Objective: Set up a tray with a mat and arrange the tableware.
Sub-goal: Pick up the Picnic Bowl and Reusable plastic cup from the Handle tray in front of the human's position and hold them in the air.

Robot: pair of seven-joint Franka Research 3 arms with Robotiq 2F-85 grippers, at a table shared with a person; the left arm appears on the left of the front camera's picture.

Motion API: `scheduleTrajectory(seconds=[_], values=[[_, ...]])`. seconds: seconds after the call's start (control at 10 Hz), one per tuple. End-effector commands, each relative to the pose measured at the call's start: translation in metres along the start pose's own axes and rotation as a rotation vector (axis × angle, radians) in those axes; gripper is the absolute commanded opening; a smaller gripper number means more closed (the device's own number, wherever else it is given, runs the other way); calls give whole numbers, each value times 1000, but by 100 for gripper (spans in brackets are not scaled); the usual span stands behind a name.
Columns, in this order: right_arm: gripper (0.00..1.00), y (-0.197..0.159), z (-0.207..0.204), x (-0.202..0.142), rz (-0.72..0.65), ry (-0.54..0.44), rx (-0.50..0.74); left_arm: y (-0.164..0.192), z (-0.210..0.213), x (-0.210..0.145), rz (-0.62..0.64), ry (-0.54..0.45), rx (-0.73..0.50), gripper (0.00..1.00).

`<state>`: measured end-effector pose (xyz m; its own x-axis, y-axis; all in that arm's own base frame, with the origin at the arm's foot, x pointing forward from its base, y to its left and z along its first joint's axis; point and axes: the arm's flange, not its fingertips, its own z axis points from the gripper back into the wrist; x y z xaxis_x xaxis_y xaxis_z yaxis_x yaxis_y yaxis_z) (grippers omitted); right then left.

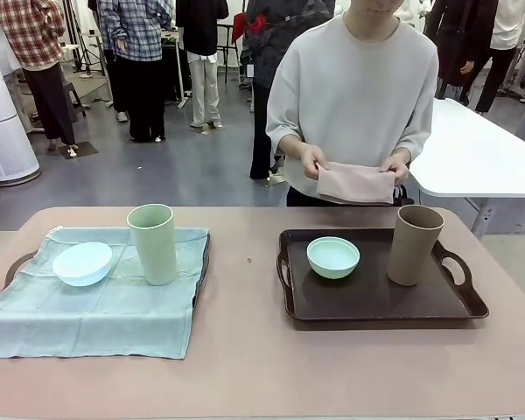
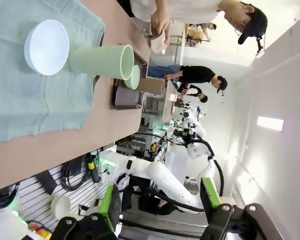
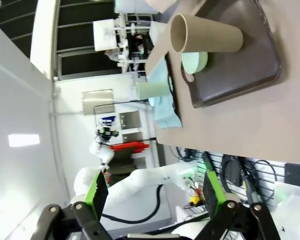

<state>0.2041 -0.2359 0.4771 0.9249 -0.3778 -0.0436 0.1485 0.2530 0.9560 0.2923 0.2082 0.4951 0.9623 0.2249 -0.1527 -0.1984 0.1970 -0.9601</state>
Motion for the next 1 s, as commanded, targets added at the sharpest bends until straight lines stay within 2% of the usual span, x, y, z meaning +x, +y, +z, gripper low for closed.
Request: scheduleTrajectory(seconds=[0.0,0.2,0.3,0.9], values=[[100,-3,17,10,2,7,76,-3,-5,4,-25,10,-17,85],[100,-1,15,12,14,9,60,-4,-11,-2,-34,36,24,85],[100,-4,11,12,-17,-3,53,-2,-6,5,-1,8,-4,85],[100,-4,11,12,-17,-3,53,-2,-6,5,-1,8,-4,85]])
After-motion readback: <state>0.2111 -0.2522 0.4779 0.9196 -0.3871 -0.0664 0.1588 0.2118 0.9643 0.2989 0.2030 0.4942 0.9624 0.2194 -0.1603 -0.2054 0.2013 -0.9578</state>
